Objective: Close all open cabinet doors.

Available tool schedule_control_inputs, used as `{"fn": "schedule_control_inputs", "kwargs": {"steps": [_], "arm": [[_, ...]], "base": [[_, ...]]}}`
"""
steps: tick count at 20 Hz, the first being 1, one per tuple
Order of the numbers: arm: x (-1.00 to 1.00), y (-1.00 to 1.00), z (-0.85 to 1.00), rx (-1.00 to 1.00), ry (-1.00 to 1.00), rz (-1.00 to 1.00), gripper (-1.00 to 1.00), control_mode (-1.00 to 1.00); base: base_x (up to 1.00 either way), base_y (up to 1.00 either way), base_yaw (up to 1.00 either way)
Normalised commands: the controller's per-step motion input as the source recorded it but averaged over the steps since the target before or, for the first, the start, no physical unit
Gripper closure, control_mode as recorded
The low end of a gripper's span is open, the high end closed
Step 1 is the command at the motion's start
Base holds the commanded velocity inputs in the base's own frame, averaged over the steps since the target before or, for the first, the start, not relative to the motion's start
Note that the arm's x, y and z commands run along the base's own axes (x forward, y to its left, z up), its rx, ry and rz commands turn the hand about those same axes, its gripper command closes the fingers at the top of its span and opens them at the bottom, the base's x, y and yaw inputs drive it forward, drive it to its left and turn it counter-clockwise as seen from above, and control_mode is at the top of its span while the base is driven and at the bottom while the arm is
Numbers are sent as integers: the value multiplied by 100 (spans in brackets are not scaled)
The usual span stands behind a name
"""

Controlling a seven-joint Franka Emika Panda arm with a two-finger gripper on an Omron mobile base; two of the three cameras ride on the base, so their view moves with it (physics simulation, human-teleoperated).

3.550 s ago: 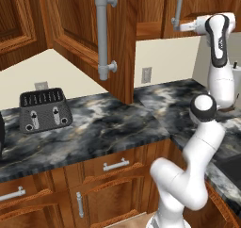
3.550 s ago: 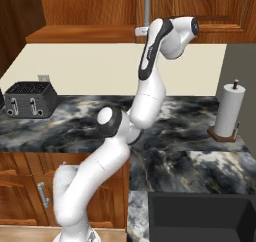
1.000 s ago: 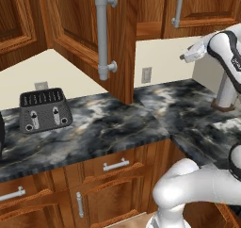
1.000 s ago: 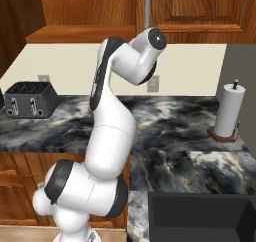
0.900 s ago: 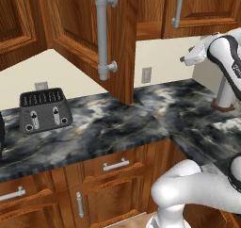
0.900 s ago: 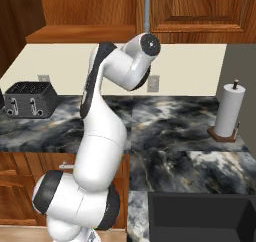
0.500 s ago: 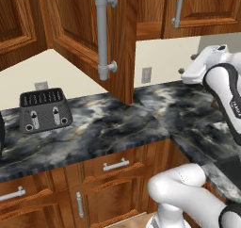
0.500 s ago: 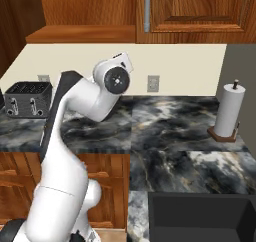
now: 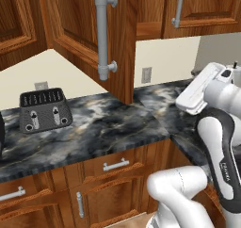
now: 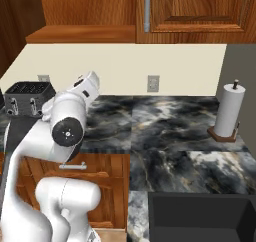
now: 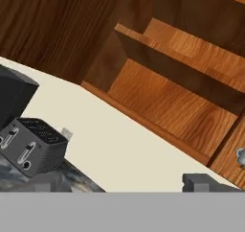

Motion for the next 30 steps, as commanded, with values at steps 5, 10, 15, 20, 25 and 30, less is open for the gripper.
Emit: {"fn": "schedule_control_inputs", "kwargs": {"steps": [5,10,15,20,25,30], "arm": [[-100,45,-6,-7,-21,0,-100,-100],[-100,41,-15,-14,-23,2,-100,-100],[-86,67,-18,-16,-21,2,-100,-100],[-55,75,-17,-18,-29,0,-100,-100],[-39,67,-7,-20,-36,0,-100,-100],[-29,64,-6,-16,-30,0,-100,-100]], "base": [[0,0,0],[0,0,0],[0,0,0],[0,0,0],[0,0,0],[0,0,0]]}}
